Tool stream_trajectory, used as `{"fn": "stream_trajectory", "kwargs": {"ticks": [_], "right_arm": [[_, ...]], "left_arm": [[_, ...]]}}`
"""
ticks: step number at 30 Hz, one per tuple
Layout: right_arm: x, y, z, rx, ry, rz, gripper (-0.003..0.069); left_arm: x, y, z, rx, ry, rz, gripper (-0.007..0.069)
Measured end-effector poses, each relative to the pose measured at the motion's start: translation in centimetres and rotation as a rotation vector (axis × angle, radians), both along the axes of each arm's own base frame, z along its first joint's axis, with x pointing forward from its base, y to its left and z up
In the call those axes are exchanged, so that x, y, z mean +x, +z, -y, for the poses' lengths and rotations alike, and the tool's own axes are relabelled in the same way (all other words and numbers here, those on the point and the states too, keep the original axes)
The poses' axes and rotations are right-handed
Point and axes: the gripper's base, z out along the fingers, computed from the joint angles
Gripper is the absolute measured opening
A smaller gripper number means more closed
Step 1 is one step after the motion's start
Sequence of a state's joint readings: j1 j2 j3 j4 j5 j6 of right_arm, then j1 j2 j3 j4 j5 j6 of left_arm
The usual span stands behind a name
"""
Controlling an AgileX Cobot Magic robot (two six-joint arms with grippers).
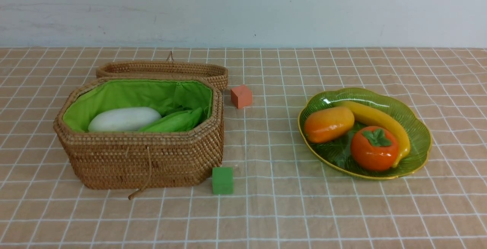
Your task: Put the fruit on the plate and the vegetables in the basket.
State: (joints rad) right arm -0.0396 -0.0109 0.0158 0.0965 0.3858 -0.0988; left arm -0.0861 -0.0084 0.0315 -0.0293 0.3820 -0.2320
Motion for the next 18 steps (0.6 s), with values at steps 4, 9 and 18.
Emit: {"fn": "stream_trajectory", "kwargs": {"ticks": [4,9,18], "right_arm": [[0.0,0.0,0.0,0.0,0.0,0.0,0.0087],[0.0,0.0,0.0,0.0,0.0,0.0,0.0092],[0.0,0.0,0.0,0.0,0.0,0.0,0.0106]], "left_arm": [[0.0,0.0,0.0,0.0,0.0,0.0,-0.0001],[0.0,0.0,0.0,0.0,0.0,0.0,0.0001],[0.0,0.0,0.0,0.0,0.0,0.0,0.0009]]}}
